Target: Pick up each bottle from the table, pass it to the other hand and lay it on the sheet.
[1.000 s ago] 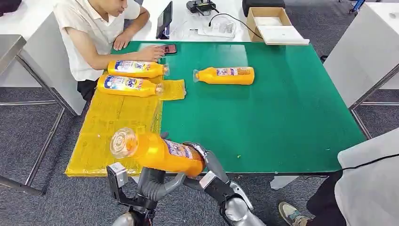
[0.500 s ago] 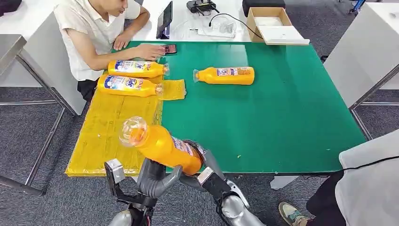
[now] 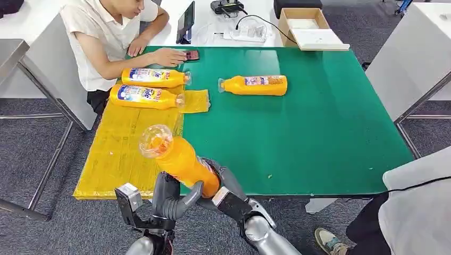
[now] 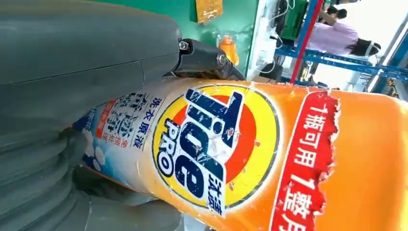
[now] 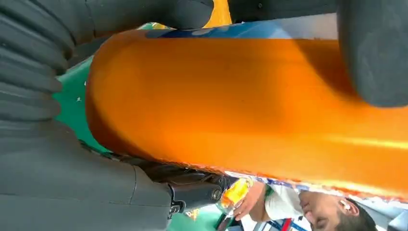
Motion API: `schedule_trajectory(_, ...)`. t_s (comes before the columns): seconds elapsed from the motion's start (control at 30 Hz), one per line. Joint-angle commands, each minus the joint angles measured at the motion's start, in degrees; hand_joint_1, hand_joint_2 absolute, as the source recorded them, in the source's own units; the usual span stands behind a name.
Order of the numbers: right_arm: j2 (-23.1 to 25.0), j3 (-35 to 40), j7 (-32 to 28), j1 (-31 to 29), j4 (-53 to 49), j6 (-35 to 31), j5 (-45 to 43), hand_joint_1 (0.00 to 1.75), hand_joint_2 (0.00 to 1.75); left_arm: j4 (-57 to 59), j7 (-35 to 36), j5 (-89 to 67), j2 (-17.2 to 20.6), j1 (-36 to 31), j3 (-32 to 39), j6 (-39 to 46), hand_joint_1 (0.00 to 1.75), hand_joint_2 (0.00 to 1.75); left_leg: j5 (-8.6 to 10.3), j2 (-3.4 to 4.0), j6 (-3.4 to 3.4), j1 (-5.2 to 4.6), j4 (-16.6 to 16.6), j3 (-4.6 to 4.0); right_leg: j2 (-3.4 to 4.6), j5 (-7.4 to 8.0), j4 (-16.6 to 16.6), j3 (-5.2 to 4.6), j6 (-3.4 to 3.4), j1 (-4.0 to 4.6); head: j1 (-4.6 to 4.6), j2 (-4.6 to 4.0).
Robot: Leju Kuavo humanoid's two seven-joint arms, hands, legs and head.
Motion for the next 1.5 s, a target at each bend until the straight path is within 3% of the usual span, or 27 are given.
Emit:
schedule_trajectory(0.03,0.1,3.6,1.8,-0.9,6.4,-1.8,1.6,0.00,0.00,3.0,1.0,0.7,0.2,-3.9,0.8,0.3,1.75,1.75,-0.05,0.01,-0.10,0.05,0.0,0.21,-0.08,-0.07,0.0,0.22,-0.12,0.07,-0.02,-0.02)
schedule_trajectory(0.1,0.1,2.6,1.5,0.1,5.3,-6.1,3.1,0.00,0.00,4.9,2.7,-0.4,0.5,-4.6,2.8,4.0,1.75,1.75,-0.05,-0.01,-0.13,0.07,-0.1,0.24,-0.10,-0.07,-0.1,0.27,-0.15,0.09,0.00,-0.02)
schedule_trajectory(0.17,-0.3,0.5,-2.9,2.7,0.9,-10.1,3.3,0.00,0.00,9.6,2.9,-3.7,1.4,-6.8,5.1,9.3,1.75,1.75,0.00,-0.05,-0.09,0.05,-0.1,0.17,-0.12,-0.03,-0.1,0.19,-0.10,0.06,0.02,-0.02)
schedule_trajectory(0.4,-2.2,-8.4,-6.8,11.6,-12.7,-15.2,1.9,0.00,0.00,9.1,3.2,-2.9,3.0,-6.3,10.8,8.4,1.75,1.75,-0.03,-0.07,-0.08,0.02,-0.1,0.12,-0.13,-0.07,0.0,0.14,-0.09,0.03,-0.02,-0.02)
schedule_trajectory(0.53,-2.1,-9.0,-7.2,11.8,-13.0,-15.1,1.7,0.00,0.00,8.8,3.3,-2.9,2.9,-6.3,10.9,8.4,1.75,1.75,-0.04,-0.01,-0.07,0.02,0.0,0.09,-0.06,-0.06,0.0,0.11,-0.08,0.03,0.02,0.00)
schedule_trajectory(0.57,-1.1,-12.6,-10.3,13.4,-14.9,-13.9,-3.7,0.00,0.00,9.3,3.0,-3.6,3.0,-7.0,11.6,10.2,1.75,1.75,-0.02,-0.01,-0.06,0.01,0.0,0.04,-0.07,-0.05,0.0,0.06,-0.07,0.01,0.00,-0.02)
schedule_trajectory(0.77,2.0,-31.8,-10.8,18.5,-24.1,-21.3,-10.0,0.00,0.00,11.9,1.4,-19.9,7.5,-8.3,16.3,19.7,1.75,1.75,0.01,-0.14,-0.09,-0.02,-0.1,0.04,-0.17,-0.06,0.0,0.06,-0.10,-0.01,0.00,-0.02)
schedule_trajectory(0.8,5.1,-39.1,-10.8,18.8,-27.0,-19.2,-15.4,0.00,0.00,12.8,2.3,-25.7,8.3,-8.7,17.5,20.4,1.75,1.75,-0.05,-0.09,-0.16,0.01,-0.1,0.15,-0.15,-0.11,0.0,0.15,-0.17,0.03,0.02,0.00)
schedule_trajectory(0.87,8.8,-47.4,-10.8,17.9,-30.0,-20.2,-17.7,0.00,0.00,15.4,4.0,-35.7,8.6,-10.3,18.5,22.6,1.75,1.75,-0.08,0.00,-0.17,-0.01,0.0,0.13,-0.08,-0.13,0.1,0.10,-0.19,0.01,-0.02,0.00)
schedule_trajectory(1.13,8.9,-47.9,-10.8,17.5,-29.6,-19.8,-17.5,0.00,0.00,16.2,4.3,-36.4,7.9,-11.2,18.8,22.3,1.75,1.75,-0.02,0.01,-0.08,0.02,0.0,0.01,-0.04,-0.04,0.0,0.02,-0.08,0.02,0.02,0.00)
schedule_trajectory(1.2,10.1,-49.2,-10.8,17.4,-30.1,-18.6,-17.8,0.00,0.00,22.9,10.5,-53.5,9.4,-14.9,17.1,26.3,1.75,1.75,-0.06,0.02,-0.12,0.04,0.0,0.13,-0.09,-0.09,0.0,0.14,-0.13,0.05,0.02,-0.02)
schedule_trajectory(1.27,9.1,-46.4,-10.8,17.0,-27.0,-16.3,-16.0,0.00,0.00,31.9,13.6,-64.6,10.2,-20.0,16.0,24.5,1.75,1.75,-0.03,-0.10,-0.16,0.06,-0.1,0.19,-0.22,-0.10,0.0,0.22,-0.16,0.08,0.02,0.00)
schedule_trajectory(1.43,8.4,-39.3,-10.8,13.8,-18.2,-15.7,-13.5,0.00,0.00,51.6,17.1,-76.3,7.5,-29.3,12.5,20.2,1.75,1.75,0.06,-0.03,-0.11,0.04,-0.1,0.16,-0.08,0.04,-0.1,0.17,-0.12,0.05,0.00,0.00)
schedule_trajectory(1.5,8.7,-39.1,-10.8,13.5,-18.0,-16.0,-13.3,0.00,0.00,52.0,17.3,-76.5,7.2,-29.4,12.4,20.6,1.75,1.75,0.05,0.02,-0.13,0.08,-0.1,0.21,-0.06,0.06,-0.1,0.24,-0.15,0.10,0.00,-0.02)
